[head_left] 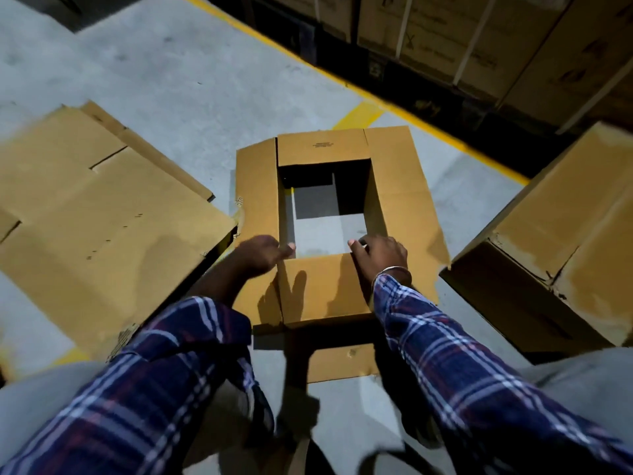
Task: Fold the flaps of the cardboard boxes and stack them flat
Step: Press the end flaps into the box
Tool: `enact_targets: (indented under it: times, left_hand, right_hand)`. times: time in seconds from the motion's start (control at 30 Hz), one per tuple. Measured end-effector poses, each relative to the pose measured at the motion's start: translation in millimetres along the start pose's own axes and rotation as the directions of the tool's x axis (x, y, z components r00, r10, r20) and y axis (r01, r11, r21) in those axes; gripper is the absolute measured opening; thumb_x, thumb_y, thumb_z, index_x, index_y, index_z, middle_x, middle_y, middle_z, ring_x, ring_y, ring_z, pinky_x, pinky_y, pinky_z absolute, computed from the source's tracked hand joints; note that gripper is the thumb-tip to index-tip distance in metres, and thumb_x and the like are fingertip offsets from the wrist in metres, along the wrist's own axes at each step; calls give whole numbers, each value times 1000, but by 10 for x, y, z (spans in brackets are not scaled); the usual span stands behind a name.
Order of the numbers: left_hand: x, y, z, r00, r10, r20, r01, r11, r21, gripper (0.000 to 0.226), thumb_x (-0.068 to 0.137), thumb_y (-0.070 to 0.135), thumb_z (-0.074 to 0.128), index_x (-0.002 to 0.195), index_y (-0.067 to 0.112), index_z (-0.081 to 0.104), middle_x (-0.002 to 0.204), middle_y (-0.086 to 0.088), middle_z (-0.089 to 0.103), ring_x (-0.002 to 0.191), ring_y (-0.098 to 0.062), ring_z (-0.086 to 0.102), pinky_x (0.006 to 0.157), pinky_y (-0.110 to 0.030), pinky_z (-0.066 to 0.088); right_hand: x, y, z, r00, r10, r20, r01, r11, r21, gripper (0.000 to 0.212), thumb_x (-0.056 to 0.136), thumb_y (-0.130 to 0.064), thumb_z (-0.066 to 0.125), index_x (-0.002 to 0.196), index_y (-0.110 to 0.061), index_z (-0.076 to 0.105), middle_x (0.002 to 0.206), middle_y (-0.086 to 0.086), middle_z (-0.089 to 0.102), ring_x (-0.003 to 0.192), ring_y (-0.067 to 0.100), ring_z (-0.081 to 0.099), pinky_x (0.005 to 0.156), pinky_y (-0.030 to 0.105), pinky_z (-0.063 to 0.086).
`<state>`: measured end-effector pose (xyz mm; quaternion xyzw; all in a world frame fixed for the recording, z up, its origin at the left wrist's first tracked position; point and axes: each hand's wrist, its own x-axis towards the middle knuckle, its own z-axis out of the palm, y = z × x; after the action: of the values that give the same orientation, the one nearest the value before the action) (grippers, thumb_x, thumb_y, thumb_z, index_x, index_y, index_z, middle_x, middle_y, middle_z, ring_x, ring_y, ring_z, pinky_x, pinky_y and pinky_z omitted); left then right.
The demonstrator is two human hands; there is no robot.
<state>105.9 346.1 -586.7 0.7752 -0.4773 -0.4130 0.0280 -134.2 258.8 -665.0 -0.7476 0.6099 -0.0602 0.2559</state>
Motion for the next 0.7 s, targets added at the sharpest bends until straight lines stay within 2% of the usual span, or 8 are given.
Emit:
enact_targets:
  times: [0.07,0.13,0.2,0.3,0.37,0.47,0.6,0.7]
  left_hand:
    - [-232,218,-312,996,67,-62,-62,996,71,69,102,61,46,145,8,53,150,-13,51,138,-32,47,108,-40,39]
    - [-478,412,-542,984,142,-104,-124,980,159,70,101,62,48,152,16,46,155,-11,48,140,-30,46,108,-38,38]
    - [-680,512,-651,970,216,-106,-190,958,215,70,99,64,48,154,21,44,151,-10,54,137,-29,50,106,-38,41]
    - [-983,576,-627,957,283,-60,-267,943,199,73,96,69,49,155,26,42,149,-5,56,136,-24,52,107,-38,43]
    - [-1132,621,-571,962,265,69,-273,945,182,74,97,67,50,158,26,37,156,-3,49,141,-22,46,111,-36,38]
    - [-1195,681,-558,946,224,234,-283,922,265,78,98,65,51,161,24,30,162,-1,39,148,-21,36,116,-36,30]
    - [-1164,701,-601,956,259,140,-291,904,314,78,99,63,49,162,23,28,164,-5,36,149,-25,36,116,-40,33]
    - [-1140,746,-625,942,310,128,-335,883,329,76,101,60,49,162,20,28,164,-6,37,148,-25,37,114,-37,35]
  right_hand:
    - [-19,-91,-193,999,15,29,-16,999,43,50,102,-58,41,113,-21,72,112,11,71,105,36,63,88,41,45]
    - [-49,-166,-335,994,-30,103,23,997,75,52,100,-63,43,111,-21,72,110,10,71,100,34,64,79,37,47]
    - [-102,-236,-404,957,-100,272,72,991,111,53,96,-66,49,112,-21,72,112,5,71,91,26,67,82,38,52]
    - [-250,-282,-350,803,-105,587,92,994,51,59,83,-65,69,125,-25,66,125,1,65,85,20,72,91,47,57]
    - [-402,-254,-255,716,-50,697,147,986,-80,74,74,-62,79,138,-31,57,135,1,61,100,19,71,98,44,54]
    - [-633,-185,6,722,3,692,232,941,-246,85,70,-59,82,145,-37,47,147,-2,51,128,25,53,109,45,44]
    - [-840,-152,336,771,-5,637,321,867,-382,91,76,-50,83,152,-25,40,147,9,39,138,33,37,110,52,40]
    - [-914,-118,524,814,-84,575,382,823,-420,85,79,-44,82,150,-23,41,145,8,42,135,31,39,108,48,41]
